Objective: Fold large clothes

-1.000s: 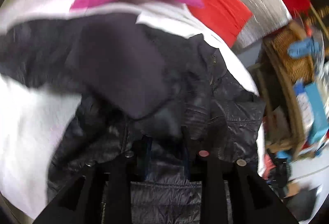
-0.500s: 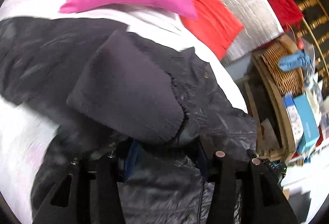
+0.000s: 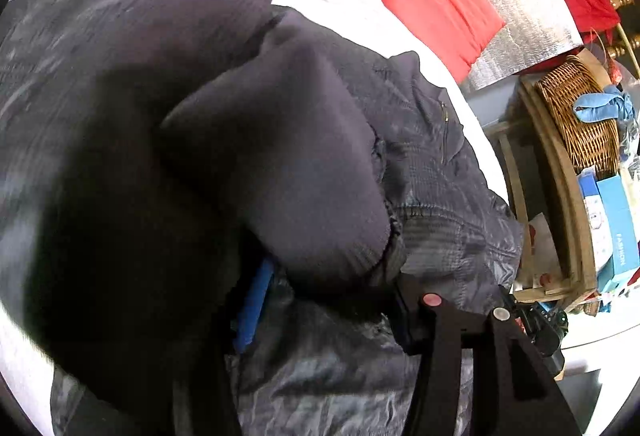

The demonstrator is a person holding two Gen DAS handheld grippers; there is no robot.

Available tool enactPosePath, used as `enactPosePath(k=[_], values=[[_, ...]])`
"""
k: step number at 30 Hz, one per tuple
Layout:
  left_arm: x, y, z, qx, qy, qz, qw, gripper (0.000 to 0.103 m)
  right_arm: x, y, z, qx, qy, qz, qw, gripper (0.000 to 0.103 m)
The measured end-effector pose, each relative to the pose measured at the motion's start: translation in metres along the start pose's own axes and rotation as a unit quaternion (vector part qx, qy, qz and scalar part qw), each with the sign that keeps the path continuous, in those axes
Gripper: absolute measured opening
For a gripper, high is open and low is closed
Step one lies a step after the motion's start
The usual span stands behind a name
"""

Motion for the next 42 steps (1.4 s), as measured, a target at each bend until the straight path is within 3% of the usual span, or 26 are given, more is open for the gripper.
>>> enactPosePath(k=[1, 2, 4, 7, 9, 10, 13, 15, 18, 19, 22, 25, 29, 33, 35, 39, 40, 42], values=[[-0.001, -0.004, -0.003, -0.012, -0.011, -0.014, 0.9998, 0.056, -0.003, -0.003, 0.001, 0.011, -0.003, -0.011, 1.0, 0.046], [-0.001, -0.007, -0.003, -0.022, -0.02, -0.022, 0.9993, 0.056, -0.007, -0.007, 0.0, 0.017, -0.008, -0.022, 1.0, 0.072], [-0.014, -0.018, -0.006, -0.04, -0.046, -0.039, 0.9974, 0.057, -0.017, -0.015, -0.008, 0.002, -0.008, -0.033, 0.999, 0.082], [-0.034, -0.034, -0.003, -0.036, -0.063, -0.059, 0.9956, 0.058, -0.03, -0.033, -0.026, -0.066, -0.029, -0.068, 0.995, 0.082], [-0.051, -0.038, -0.007, -0.043, -0.077, -0.046, 0.9951, 0.058, -0.035, -0.046, -0.038, -0.095, -0.007, -0.086, 0.992, 0.081], [-0.061, -0.039, -0.011, -0.051, -0.076, -0.033, 0.9953, 0.058, -0.036, -0.054, -0.046, -0.122, -0.006, -0.092, 0.988, 0.077], [-0.08, -0.036, -0.015, -0.062, -0.087, -0.007, 0.9942, 0.059, -0.026, -0.073, -0.063, -0.187, -0.021, -0.098, 0.977, 0.05], [-0.089, -0.026, -0.014, -0.061, -0.097, 0.02, 0.9932, 0.059, -0.01, -0.085, -0.071, -0.197, -0.009, -0.116, 0.973, 0.046], [-0.092, -0.004, -0.01, -0.058, -0.066, 0.068, 0.9938, 0.061, 0.013, -0.091, -0.084, -0.234, -0.01, -0.1, 0.967, 0.046], [-0.086, 0.002, -0.014, -0.07, -0.057, 0.069, 0.9935, 0.061, 0.02, -0.092, -0.087, -0.25, -0.01, -0.09, 0.964, 0.046], [-0.056, 0.014, -0.014, -0.106, -0.08, 0.045, 0.9902, 0.061, 0.044, -0.095, -0.084, -0.239, -0.013, -0.098, 0.966, 0.046], [-0.037, 0.018, -0.014, -0.103, -0.069, 0.028, 0.9918, 0.061, 0.054, -0.098, -0.073, -0.226, -0.028, -0.113, 0.967, 0.047], [-0.021, 0.018, -0.016, -0.127, -0.07, 0.045, 0.9884, 0.059, 0.04, -0.096, -0.081, -0.223, -0.006, -0.11, 0.968, 0.047], [-0.022, 0.021, -0.019, -0.136, -0.057, 0.071, 0.9865, 0.042, 0.027, -0.085, -0.076, -0.223, -0.008, -0.073, 0.972, 0.047], [-0.025, 0.023, -0.018, -0.118, -0.037, 0.089, 0.9883, 0.039, 0.02, -0.074, -0.07, -0.209, -0.009, -0.051, 0.977, 0.047], [-0.021, 0.027, 0.012, -0.011, 0.069, 0.129, 0.9891, 0.039, 0.002, -0.05, -0.063, -0.203, -0.02, -0.003, 0.979, 0.047], [-0.014, 0.025, 0.019, 0.02, 0.104, 0.124, 0.9867, 0.039, -0.002, -0.046, -0.061, -0.199, -0.021, 0.0, 0.98, 0.047], [-0.004, 0.025, 0.022, 0.021, 0.119, 0.109, 0.9867, 0.039, -0.009, -0.032, -0.051, -0.192, -0.048, 0.018, 0.98, 0.047]])
Point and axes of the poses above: each gripper's, at about its wrist camera, not at the fingertips, and x roughly the way its jaws point, z to its right, y to its top, the point moved 5 cm from there along x, roughly the way its jaws point, and after that the axes turned 7 degrees about y, right-handed, at the moved point
